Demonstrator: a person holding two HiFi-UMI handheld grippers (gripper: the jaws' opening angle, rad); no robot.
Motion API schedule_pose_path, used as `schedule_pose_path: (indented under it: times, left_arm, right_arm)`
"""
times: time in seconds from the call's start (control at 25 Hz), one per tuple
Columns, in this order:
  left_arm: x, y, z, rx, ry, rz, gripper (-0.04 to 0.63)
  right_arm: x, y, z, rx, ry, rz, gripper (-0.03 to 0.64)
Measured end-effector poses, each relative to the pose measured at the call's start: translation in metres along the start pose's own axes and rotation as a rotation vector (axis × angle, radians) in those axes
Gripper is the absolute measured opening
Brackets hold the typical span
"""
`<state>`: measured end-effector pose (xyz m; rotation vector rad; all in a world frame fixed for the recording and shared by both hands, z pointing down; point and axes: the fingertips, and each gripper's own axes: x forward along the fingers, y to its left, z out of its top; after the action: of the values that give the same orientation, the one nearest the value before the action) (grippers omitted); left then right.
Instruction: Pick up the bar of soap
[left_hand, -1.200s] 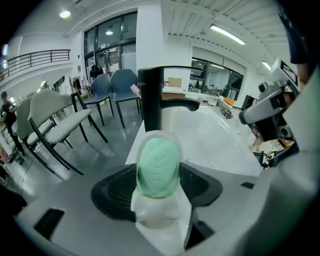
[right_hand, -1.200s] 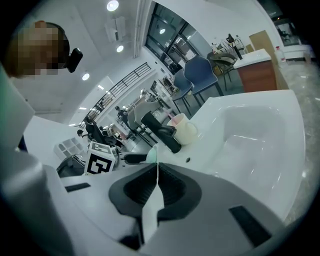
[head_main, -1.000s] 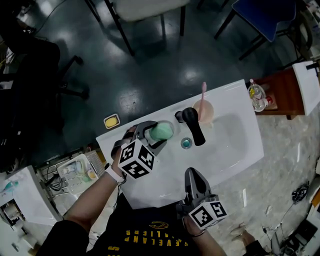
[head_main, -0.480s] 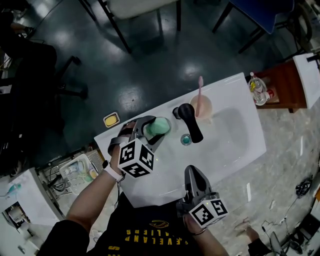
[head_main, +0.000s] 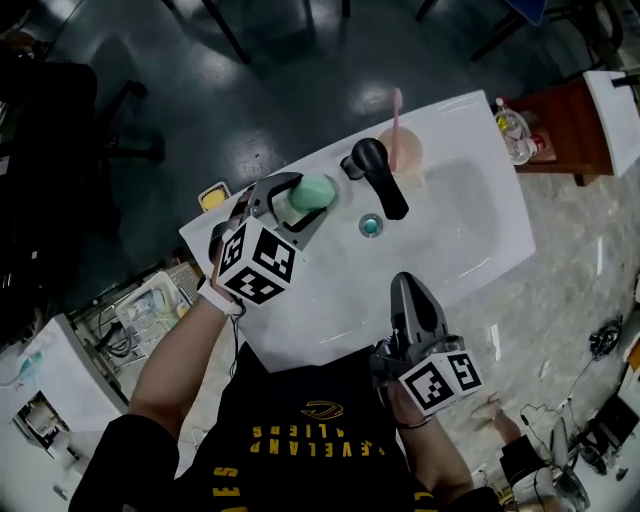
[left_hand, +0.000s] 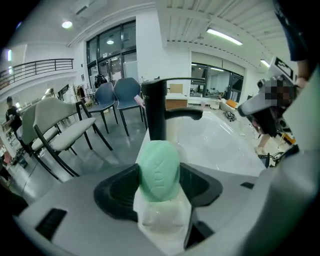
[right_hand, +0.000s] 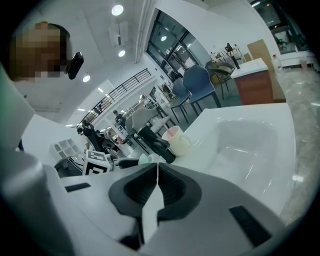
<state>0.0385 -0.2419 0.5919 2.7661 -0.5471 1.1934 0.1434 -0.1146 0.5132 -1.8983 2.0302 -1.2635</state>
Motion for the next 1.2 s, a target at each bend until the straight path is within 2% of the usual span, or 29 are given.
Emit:
schedule_pose_path:
  times: [0.36,0.56,0.76,0.92,1.04,1.2]
  left_arm:
    - [-0.036,-0.001,0.023,0.017,-0.12,0.039,0.264]
    - [-0.065,0.001,0.033,-0.01,-0.189,0.077,0.262]
    - [-0.1,-0.006,0.055,-0.033,-0.279,0.091,0.262]
    - [-0.131,-0.017,0.069,-0.123,-0.372,0.06,0.262]
    - [-0.154,-0.03,0.078,-0.216,-0.451,0.019,0.262]
    - [-0.178,-0.051,0.08,-0.309,-0.508,-0.037,0.262]
  right_arm:
    - [-0.004,-0.008,0.054,-0.101,-0.079,-0.014,0.018]
    - [-0.008,-0.006,0.083,-0.153,-0.14,-0.014,0.018]
    - [-0.014,-0.002,0.097,-0.209,-0.155,-0.001,0.018]
    - [-0.012,0.014,0.099,-0.293,-0.138,0.042,0.017]
    - [-0.013,0.024,0.098,-0.31,-0.141,0.082,0.017]
    - [-0.02,0.035,0.093,-0.314,-0.145,0.104,0.017]
